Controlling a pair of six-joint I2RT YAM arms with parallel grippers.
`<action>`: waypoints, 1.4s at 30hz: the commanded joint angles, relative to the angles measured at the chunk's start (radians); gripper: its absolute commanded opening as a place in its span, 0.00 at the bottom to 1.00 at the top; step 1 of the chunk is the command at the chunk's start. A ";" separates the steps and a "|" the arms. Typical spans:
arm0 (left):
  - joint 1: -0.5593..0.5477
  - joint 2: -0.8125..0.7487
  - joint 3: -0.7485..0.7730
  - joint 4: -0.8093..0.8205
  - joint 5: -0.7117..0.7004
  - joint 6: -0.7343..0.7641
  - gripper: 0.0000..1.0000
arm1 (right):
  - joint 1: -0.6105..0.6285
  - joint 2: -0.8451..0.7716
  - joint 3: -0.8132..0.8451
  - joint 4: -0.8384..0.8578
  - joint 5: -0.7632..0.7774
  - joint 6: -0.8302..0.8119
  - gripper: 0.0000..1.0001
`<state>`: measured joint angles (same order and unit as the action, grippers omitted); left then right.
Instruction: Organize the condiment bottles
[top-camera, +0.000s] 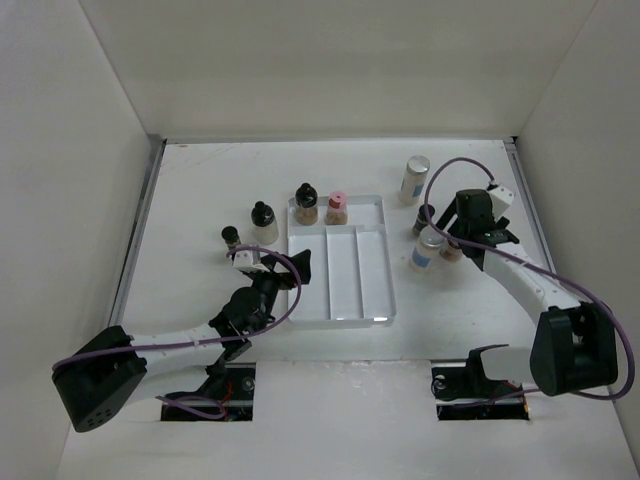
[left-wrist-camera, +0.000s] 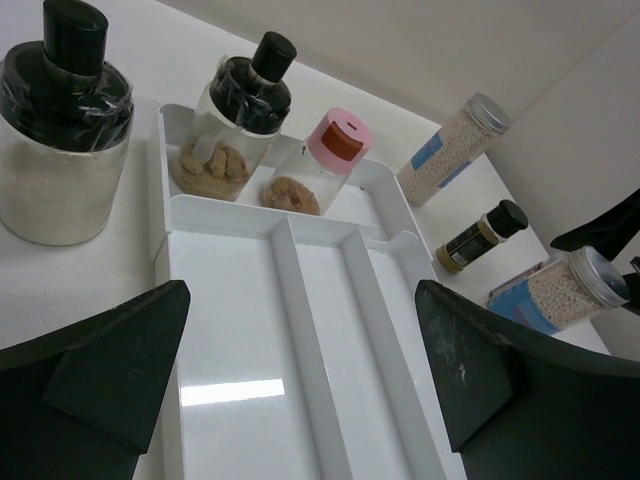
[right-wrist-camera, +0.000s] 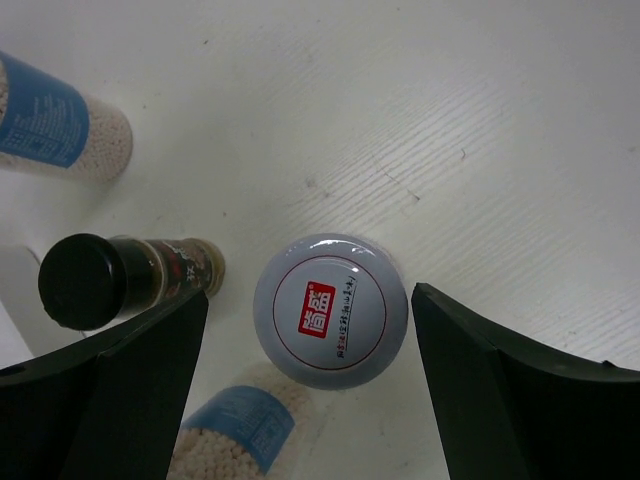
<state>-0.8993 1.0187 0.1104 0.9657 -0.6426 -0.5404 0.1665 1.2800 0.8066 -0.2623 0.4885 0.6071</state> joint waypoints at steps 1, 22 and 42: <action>-0.002 0.004 0.014 0.056 0.012 -0.018 1.00 | -0.012 0.022 0.042 0.037 -0.039 0.011 0.88; 0.001 0.014 0.015 0.059 0.018 -0.024 1.00 | -0.092 -0.234 0.060 -0.003 0.085 0.026 0.43; 0.004 -0.003 0.012 0.050 0.018 -0.024 1.00 | 0.300 0.194 0.568 0.167 0.027 -0.038 0.44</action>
<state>-0.8978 1.0359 0.1104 0.9672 -0.6350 -0.5545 0.4248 1.4208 1.2869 -0.2443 0.5350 0.5686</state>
